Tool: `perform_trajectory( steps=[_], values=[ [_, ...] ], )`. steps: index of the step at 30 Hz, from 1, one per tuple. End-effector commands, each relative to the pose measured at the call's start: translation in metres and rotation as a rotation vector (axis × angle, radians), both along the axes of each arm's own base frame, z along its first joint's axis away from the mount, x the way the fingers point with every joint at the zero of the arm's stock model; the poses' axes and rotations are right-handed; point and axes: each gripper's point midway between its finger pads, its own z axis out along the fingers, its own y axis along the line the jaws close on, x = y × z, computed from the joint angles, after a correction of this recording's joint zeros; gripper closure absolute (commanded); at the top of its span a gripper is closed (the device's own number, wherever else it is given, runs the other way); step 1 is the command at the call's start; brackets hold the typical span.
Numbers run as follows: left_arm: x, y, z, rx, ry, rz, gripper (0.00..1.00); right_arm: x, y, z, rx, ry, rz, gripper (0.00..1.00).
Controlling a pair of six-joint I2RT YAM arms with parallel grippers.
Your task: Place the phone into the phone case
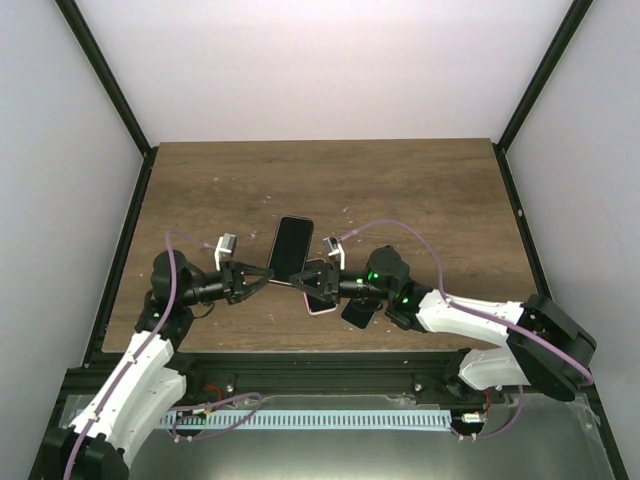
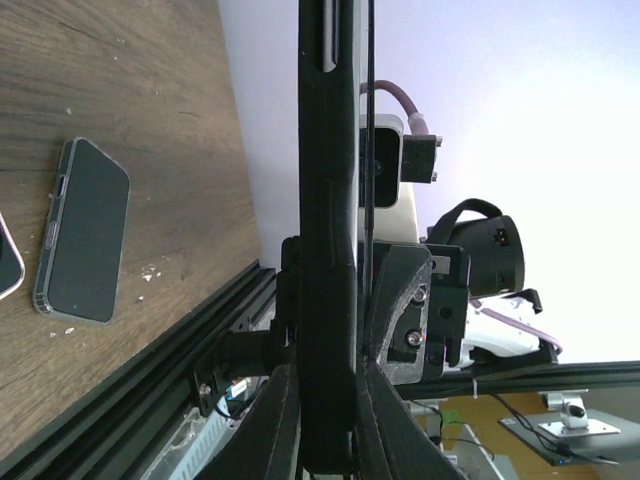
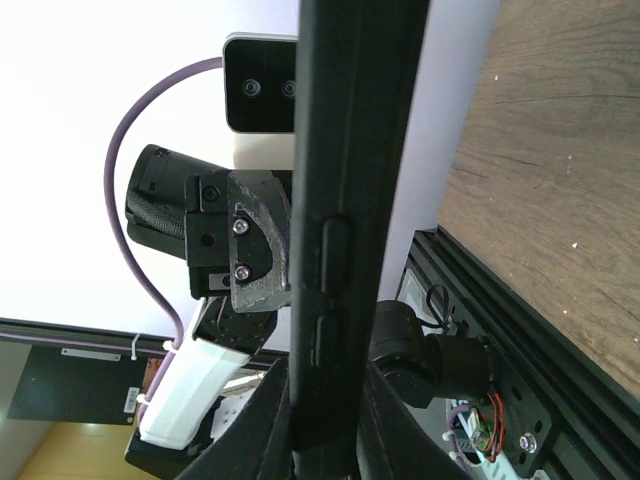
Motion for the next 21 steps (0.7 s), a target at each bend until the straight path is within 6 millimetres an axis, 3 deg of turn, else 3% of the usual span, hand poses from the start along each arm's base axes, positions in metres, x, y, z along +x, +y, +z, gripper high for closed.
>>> perform_trajectory(
  steps=[1, 5, 7, 14, 21],
  values=[
    [0.005, 0.0, 0.001, 0.045, -0.028, 0.01, 0.99, -0.008, 0.0, 0.017, 0.026, -0.119, 0.022, 0.96],
    [0.008, 0.002, 0.003, 0.095, -0.054, 0.028, 0.62, -0.008, -0.003, 0.017, -0.001, -0.172, 0.011, 0.99],
    [0.011, 0.002, 0.004, 0.119, -0.067, 0.029, 0.51, -0.012, -0.006, 0.02, -0.007, -0.195, 0.02, 0.99],
    [0.018, -0.004, 0.034, 0.117, -0.216, -0.021, 0.49, -0.033, -0.006, 0.033, 0.029, -0.272, 0.128, 0.99],
    [0.038, 0.002, 0.031, 0.144, -0.194, 0.021, 0.54, -0.051, -0.005, 0.03, 0.04, -0.312, 0.208, 0.99]
  ],
)
